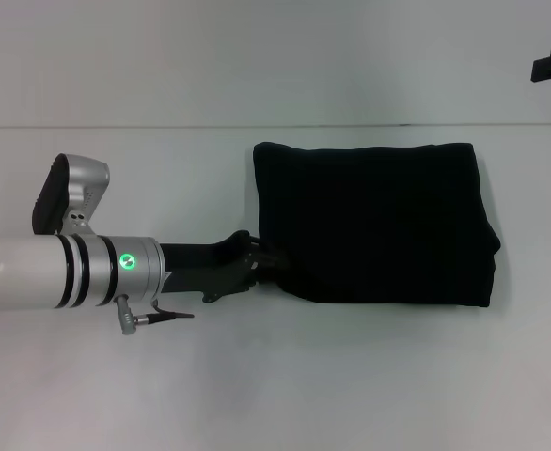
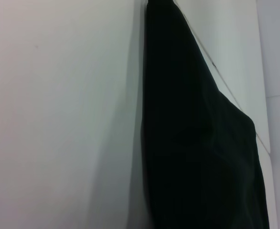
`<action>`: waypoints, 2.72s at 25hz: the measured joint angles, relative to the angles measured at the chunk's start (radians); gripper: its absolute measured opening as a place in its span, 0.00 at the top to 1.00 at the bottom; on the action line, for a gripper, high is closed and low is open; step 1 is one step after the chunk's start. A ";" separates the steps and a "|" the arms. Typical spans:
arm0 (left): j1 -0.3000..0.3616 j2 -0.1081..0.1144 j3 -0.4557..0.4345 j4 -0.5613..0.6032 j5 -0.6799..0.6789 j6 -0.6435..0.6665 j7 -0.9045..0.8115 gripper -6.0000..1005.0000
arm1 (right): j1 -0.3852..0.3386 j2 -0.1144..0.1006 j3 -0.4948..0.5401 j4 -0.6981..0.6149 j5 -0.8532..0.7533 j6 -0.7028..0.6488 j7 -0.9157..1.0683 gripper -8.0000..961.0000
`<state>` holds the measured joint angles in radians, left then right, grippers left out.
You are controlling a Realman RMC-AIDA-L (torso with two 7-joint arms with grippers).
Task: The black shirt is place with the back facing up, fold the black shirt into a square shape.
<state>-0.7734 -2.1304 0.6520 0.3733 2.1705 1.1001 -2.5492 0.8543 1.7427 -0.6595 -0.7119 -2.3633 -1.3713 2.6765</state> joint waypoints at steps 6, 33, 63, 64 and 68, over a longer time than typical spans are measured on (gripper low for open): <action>0.001 -0.001 0.000 0.000 0.000 0.008 0.009 0.75 | -0.001 0.002 0.000 0.000 -0.003 0.002 -0.001 0.02; 0.194 0.014 -0.019 0.168 0.043 0.299 0.090 0.96 | -0.001 0.017 0.000 0.002 0.001 -0.008 -0.004 0.02; 0.170 0.070 -0.216 0.324 0.073 0.531 0.821 0.43 | -0.319 0.208 0.139 -0.017 0.473 -0.091 -1.075 0.02; 0.153 0.070 -0.211 0.321 0.073 0.529 0.837 0.41 | -0.343 0.226 0.151 -0.017 0.476 -0.090 -1.121 0.02; 0.100 0.071 -0.188 0.321 0.073 0.505 0.895 0.28 | -0.411 0.269 0.150 -0.017 0.456 -0.102 -1.202 0.02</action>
<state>-0.6733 -2.0591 0.4644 0.6940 2.2431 1.6055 -1.6539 0.4432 2.0117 -0.5100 -0.7287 -1.9070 -1.4733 1.4749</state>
